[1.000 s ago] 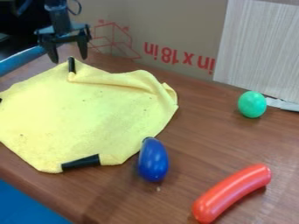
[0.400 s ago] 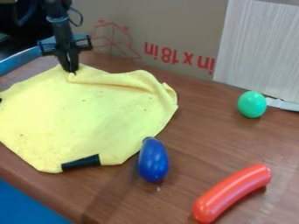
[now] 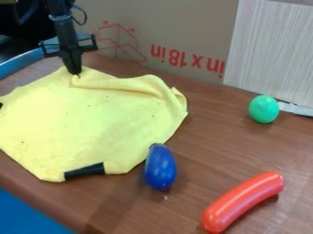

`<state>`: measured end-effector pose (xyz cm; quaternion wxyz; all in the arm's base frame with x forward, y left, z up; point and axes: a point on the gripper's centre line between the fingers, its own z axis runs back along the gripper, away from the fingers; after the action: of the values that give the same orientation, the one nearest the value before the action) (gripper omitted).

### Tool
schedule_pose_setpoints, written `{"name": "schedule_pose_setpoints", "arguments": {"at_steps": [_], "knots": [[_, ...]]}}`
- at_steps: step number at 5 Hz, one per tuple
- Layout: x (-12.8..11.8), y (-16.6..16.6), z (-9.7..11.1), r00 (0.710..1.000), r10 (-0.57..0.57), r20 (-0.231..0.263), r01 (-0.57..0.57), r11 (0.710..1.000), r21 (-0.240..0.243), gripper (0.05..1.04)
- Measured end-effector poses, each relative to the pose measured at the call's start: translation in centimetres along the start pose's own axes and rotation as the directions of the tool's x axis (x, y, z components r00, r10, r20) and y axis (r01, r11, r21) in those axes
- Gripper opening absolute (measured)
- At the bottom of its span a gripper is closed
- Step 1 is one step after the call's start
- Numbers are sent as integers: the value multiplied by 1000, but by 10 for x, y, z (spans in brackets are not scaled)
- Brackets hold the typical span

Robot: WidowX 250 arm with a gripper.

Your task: Fold the cloth from top left to bottom right

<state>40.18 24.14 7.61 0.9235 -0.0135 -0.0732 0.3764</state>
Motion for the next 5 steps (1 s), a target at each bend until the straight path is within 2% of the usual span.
{"name": "schedule_pose_setpoints", "arguments": {"at_steps": [2,3,4,5], "knots": [[-12,-9,20,998,21,-60,-24,998,-59,59],[-27,-11,42,998,42,-52,-45,996,-74,59],[-50,-11,51,998,39,-53,-43,996,-77,59],[-71,-11,63,999,40,-37,-43,994,-102,59]]}}
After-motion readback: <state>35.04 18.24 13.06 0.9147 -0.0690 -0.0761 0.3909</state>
